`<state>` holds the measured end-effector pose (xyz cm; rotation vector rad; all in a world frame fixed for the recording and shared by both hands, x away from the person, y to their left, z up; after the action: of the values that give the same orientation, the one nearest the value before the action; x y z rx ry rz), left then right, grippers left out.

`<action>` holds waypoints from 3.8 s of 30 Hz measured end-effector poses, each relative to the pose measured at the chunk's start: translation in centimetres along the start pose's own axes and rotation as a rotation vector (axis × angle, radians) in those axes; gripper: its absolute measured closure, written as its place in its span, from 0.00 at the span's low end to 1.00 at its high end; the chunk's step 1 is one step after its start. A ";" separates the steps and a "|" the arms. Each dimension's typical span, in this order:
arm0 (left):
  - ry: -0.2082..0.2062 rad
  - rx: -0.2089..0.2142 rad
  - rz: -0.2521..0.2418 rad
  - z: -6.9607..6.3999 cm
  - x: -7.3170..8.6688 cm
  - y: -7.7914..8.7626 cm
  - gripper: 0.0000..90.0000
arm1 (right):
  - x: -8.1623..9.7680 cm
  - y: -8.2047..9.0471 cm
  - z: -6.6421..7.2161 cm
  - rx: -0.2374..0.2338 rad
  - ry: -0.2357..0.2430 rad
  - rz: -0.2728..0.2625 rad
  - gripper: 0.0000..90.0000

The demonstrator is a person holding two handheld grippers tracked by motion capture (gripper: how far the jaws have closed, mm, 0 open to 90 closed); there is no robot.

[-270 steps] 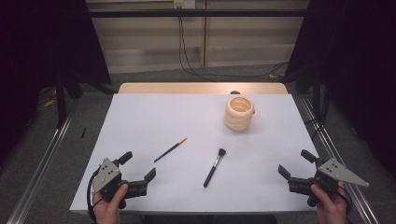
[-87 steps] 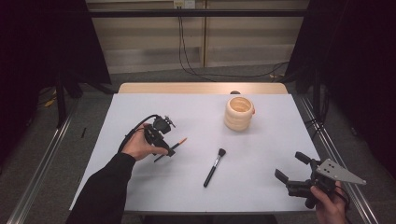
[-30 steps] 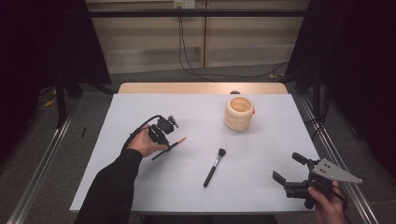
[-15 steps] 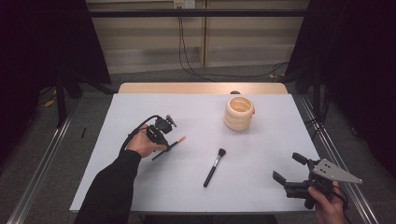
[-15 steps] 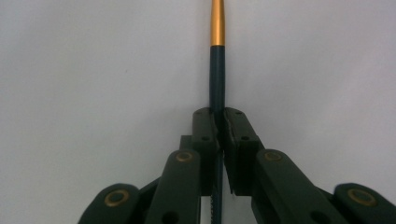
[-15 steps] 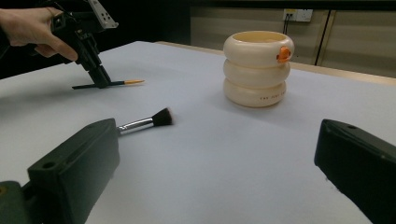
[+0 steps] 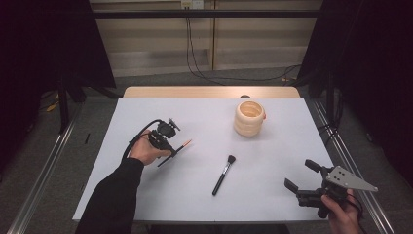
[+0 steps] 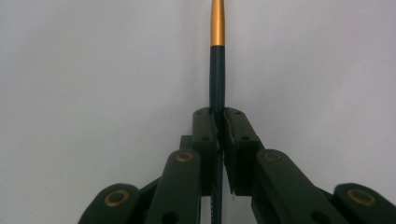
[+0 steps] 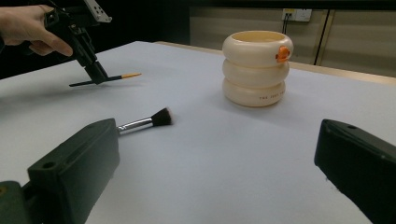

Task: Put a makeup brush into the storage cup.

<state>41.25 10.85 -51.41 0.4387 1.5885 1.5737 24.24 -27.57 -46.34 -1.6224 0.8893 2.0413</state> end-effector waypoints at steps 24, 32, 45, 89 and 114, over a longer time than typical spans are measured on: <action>0.095 0.031 -0.183 -0.4 -0.5 2.7 0.93 | 0.0 0.0 0.0 0.002 0.000 -0.002 0.00; 0.149 0.021 -0.254 -0.1 -0.3 3.3 0.93 | 0.0 0.0 0.0 0.004 -0.005 -0.004 0.00; 0.196 -0.004 -0.410 -0.3 -0.3 4.4 0.93 | 0.0 0.0 0.1 0.002 -0.008 -0.005 0.00; 0.277 0.031 -0.723 -3.0 0.9 7.5 0.93 | -0.1 0.0 0.1 0.007 -0.011 -0.014 0.00; 0.289 0.050 -0.862 -4.8 1.7 9.7 0.93 | -1.5 -0.2 0.7 -0.022 0.007 -0.056 0.00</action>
<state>33.66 10.48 -43.46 -0.4371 1.6969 0.9451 24.21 -26.84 -44.87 -1.6482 0.8166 2.0157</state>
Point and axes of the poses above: each handheld gripper's, and its own axes: y roughly backward along the jaws, x roughly out of its underside, z roughly to its left, the point moved 8 cm from there along -y, roughly forward along the jaws, and after that the axes turned 15 degrees about -x, right-handed, at the moved point
